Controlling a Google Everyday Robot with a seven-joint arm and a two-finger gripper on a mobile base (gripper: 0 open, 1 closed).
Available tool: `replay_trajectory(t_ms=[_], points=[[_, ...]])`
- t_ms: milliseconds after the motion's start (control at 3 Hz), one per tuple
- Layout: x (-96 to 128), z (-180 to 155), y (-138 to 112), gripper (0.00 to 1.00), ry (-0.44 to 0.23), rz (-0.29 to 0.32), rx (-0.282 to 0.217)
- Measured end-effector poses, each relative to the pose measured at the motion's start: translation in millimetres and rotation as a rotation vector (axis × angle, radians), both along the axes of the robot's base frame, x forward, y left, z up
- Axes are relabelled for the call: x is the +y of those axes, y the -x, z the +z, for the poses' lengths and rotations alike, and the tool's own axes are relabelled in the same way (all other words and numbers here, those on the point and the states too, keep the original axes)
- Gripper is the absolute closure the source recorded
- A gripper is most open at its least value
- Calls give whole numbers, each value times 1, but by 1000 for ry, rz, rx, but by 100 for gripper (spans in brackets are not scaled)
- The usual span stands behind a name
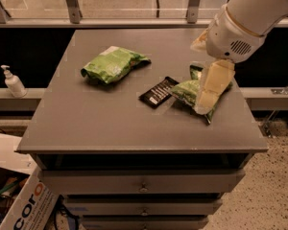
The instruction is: Pick rxbar chocolate
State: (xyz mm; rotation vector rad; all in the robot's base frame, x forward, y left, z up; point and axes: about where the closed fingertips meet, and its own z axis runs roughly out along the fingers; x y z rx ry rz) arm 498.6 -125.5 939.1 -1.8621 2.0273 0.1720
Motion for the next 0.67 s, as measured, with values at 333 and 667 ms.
replay_trajectory(t_ms=[333,667], points=[[36,-15,-13,0,-19,80,-4],[36,-15,-13,0,-19,80,-4]])
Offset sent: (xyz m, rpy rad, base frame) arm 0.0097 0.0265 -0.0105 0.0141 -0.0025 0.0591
